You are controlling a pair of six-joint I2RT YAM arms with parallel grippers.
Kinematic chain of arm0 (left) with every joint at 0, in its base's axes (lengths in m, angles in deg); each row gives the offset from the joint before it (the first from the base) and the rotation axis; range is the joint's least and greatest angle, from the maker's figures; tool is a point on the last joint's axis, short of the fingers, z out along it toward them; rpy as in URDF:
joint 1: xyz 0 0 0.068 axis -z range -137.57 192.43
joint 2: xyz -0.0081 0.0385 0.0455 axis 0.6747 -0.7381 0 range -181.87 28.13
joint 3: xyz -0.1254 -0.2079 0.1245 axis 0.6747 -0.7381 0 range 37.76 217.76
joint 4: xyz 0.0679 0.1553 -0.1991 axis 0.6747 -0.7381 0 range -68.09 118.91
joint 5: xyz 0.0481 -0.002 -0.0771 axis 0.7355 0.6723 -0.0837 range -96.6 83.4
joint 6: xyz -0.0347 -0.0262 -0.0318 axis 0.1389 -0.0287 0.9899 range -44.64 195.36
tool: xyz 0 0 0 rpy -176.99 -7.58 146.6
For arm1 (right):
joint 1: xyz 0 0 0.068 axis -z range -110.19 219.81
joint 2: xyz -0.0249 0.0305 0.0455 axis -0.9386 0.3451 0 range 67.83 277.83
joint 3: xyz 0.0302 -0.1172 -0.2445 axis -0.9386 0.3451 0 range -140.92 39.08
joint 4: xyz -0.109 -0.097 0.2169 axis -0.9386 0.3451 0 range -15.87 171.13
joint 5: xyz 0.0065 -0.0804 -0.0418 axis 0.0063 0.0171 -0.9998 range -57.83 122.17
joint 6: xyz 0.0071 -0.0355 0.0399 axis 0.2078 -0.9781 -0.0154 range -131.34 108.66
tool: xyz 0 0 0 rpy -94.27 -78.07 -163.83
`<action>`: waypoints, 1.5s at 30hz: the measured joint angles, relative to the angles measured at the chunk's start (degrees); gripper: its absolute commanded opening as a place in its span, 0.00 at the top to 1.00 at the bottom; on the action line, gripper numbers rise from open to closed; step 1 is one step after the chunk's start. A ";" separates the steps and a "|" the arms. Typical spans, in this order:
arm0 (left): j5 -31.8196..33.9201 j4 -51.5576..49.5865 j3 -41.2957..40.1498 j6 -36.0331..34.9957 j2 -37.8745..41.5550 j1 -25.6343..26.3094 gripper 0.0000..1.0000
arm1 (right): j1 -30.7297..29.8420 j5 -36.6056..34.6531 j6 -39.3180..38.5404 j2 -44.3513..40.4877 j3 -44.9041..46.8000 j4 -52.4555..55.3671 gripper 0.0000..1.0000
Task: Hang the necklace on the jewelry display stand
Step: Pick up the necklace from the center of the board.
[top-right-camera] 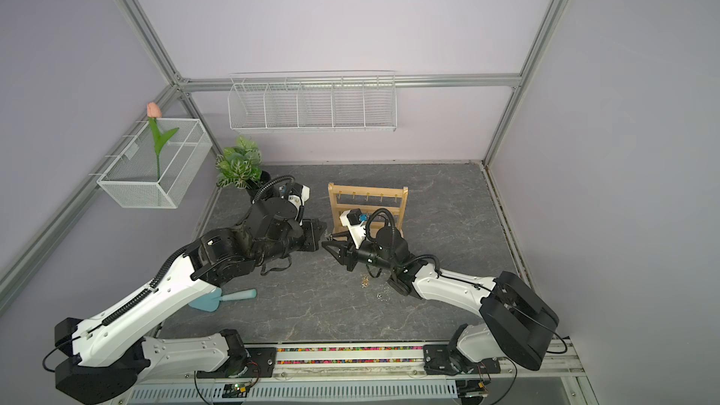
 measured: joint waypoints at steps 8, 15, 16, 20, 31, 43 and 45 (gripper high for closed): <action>0.00 0.02 0.00 0.59 0.24 0.00 1.00 | 0.00 1.38 0.04 1.44 0.00 -1.66 0.72; 0.07 0.02 0.00 0.87 0.37 -0.04 1.00 | 0.00 2.89 0.79 4.37 -0.02 -4.02 0.75; 0.09 0.02 0.00 0.90 0.39 -0.04 1.00 | 0.00 2.89 0.94 4.46 -0.02 -4.20 0.76; 0.22 0.02 0.00 1.16 0.39 -0.33 1.00 | 0.00 2.91 1.64 4.39 0.00 -5.73 0.78; 0.42 0.02 0.00 2.32 0.37 -2.16 1.00 | -0.68 2.95 3.54 3.32 0.83 -6.95 0.77; 0.20 0.02 -0.09 2.97 0.26 -2.91 1.00 | -1.03 3.91 6.10 3.32 1.55 -9.09 0.82; 0.00 0.04 -0.15 3.04 0.09 -2.99 1.00 | -1.14 3.93 6.38 3.32 1.55 -9.29 0.85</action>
